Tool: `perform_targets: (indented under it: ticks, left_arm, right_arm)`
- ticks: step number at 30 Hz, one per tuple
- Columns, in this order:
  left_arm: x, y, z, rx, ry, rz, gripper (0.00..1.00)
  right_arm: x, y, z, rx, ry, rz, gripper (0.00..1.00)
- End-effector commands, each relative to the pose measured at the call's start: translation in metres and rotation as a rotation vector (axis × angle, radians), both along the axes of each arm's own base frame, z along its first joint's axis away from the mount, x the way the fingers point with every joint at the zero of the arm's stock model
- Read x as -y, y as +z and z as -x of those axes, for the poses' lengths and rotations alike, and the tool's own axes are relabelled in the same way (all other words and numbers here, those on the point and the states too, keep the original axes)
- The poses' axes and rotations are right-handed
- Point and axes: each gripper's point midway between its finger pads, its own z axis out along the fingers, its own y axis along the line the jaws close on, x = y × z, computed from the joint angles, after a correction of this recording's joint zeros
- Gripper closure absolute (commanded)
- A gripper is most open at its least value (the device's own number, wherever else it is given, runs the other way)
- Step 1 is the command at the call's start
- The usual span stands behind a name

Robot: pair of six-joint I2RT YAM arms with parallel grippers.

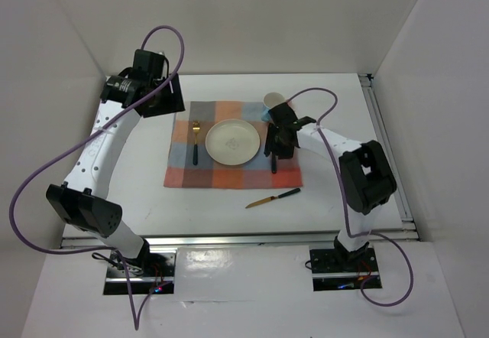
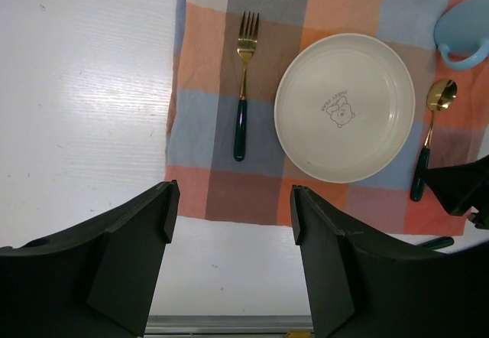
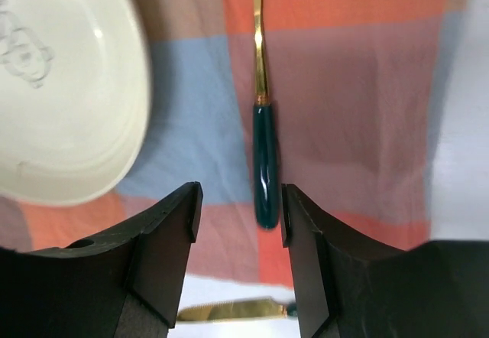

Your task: Set the dinner table for one person

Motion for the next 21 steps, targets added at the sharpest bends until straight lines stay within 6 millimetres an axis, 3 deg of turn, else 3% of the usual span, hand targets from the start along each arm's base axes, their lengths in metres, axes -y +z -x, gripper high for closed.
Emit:
perform_targets:
  ticks: [1, 3, 4, 6, 8, 9, 12, 15, 21]
  left_arm:
    - [0.004, 0.017, 0.001, 0.049, -0.023, 0.036, 0.23]
    - [0.004, 0.013, 0.0, 0.046, -0.023, 0.035, 0.23]
    - [0.006, 0.013, 0.0, 0.045, -0.03, 0.042, 0.23]
    - [0.006, 0.013, 0.0, 0.045, -0.03, 0.042, 0.23]
    - [0.008, 0.013, 0.0, 0.043, -0.036, 0.048, 0.23]
    - [0.008, 0.013, 0.0, 0.043, -0.036, 0.048, 0.23]
    - [0.008, 0.015, -0.001, 0.052, -0.036, 0.05, 0.23]
    - [0.012, 0.015, 0.0, 0.048, -0.052, 0.066, 0.23]
    - [0.011, 0.012, 0.003, 0.041, -0.052, 0.065, 0.23]
  right_arm:
    - [0.007, 0.055, 0.001, 0.137, -0.013, -0.018, 0.43]
    - [0.022, 0.048, 0.023, 0.107, -0.039, 0.01, 0.43]
    - [0.027, 0.058, 0.034, 0.116, -0.062, -0.009, 0.43]
    - [0.04, 0.045, 0.061, 0.065, -0.09, 0.001, 0.43]
    - [0.045, 0.047, 0.082, 0.052, -0.114, -0.013, 0.43]
    - [0.044, 0.038, 0.098, 0.017, -0.096, -0.008, 0.46]
    - [0.033, 0.03, 0.122, -0.009, 0.008, -0.023, 0.46]
    - [0.013, 0.03, 0.126, 0.022, 0.194, -0.049, 0.48]
    - [-0.013, 0.016, 0.127, 0.019, 0.489, -0.087, 0.31]
